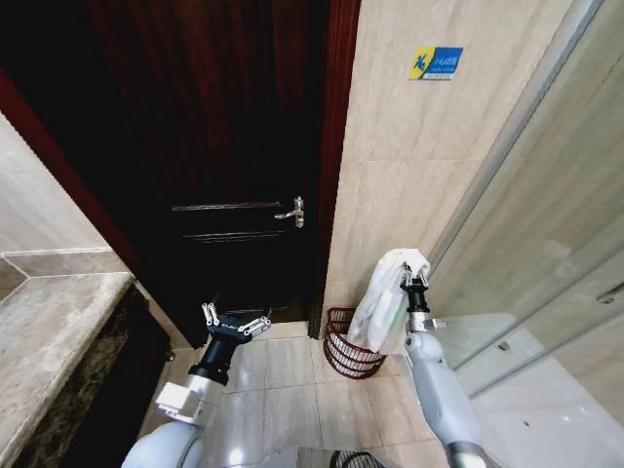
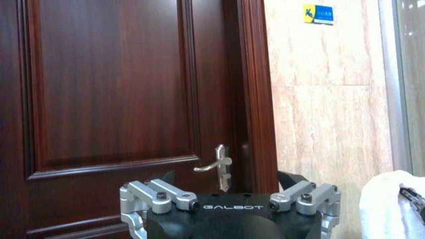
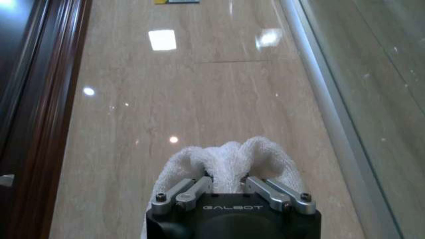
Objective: Discard the used towel into the hamper.
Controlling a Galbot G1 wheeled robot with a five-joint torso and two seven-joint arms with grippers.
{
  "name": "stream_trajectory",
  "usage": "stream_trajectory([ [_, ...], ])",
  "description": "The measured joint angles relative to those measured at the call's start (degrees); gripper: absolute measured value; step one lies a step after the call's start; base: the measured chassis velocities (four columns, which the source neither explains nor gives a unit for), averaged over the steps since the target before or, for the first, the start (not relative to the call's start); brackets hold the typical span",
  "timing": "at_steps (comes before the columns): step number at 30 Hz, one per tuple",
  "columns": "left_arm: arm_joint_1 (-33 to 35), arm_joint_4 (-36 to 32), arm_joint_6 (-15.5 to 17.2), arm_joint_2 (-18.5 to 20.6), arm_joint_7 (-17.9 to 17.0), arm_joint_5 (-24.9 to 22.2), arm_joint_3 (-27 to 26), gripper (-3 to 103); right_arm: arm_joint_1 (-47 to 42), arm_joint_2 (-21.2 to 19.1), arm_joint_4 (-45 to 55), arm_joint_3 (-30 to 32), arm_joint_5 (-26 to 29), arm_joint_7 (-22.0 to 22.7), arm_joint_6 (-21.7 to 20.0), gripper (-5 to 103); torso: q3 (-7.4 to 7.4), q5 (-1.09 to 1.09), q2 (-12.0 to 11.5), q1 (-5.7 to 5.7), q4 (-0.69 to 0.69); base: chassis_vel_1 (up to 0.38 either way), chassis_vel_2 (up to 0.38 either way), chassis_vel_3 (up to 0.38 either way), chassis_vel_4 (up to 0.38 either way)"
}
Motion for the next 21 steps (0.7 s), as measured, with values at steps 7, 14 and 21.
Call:
stream_trajectory([
  [7,0.0,0.0,0.0,0.0,0.0,0.0,0.0,100,1.0,0.9,-1.5,0.2,-0.7,-2.6,0.2,11,0.0,0.0,0.0,0.0,0.0,0.0,0.0,0.0,0.0],
  [14,0.0,0.0,0.0,0.0,0.0,0.0,0.0,100,1.4,1.3,-1.7,0.0,-0.3,-3.7,0.2,11,-0.01,0.0,0.0,-0.03,0.0,-0.009,0.006,0.005,-0.01],
  [21,0.0,0.0,0.0,0.0,0.0,0.0,0.0,100,0.8,1.3,-3.5,0.0,-0.3,-5.2,1.8,11,0.02,0.01,0.0,0.04,0.0,-0.087,0.078,0.073,-0.085],
])
